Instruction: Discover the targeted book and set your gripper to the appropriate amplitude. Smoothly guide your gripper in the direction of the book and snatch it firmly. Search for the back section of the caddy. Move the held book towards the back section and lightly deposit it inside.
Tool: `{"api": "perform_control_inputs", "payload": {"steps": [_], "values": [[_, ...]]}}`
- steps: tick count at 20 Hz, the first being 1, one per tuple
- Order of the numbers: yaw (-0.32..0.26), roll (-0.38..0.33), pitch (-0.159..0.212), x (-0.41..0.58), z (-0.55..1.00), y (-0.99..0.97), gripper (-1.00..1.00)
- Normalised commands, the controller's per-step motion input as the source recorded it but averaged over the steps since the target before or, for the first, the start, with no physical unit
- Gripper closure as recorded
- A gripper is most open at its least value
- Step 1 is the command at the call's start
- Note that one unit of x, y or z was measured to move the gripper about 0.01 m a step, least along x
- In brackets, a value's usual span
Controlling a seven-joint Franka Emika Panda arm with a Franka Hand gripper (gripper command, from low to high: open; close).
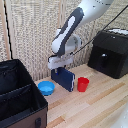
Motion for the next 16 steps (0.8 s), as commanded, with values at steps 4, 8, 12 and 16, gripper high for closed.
{"api": "perform_control_inputs", "payload": {"steps": [4,8,12,16], "values": [[-0.068,-0.038,-0.031,0.033,0.21,0.04,1.00],[-0.329,-0.029,0.017,0.021,0.78,-0.02,1.00],[-0.353,0.000,0.073,0.075,0.72,-0.10,1.00],[-0.309,0.000,0.036,0.055,0.95,-0.07,1.00]]}}
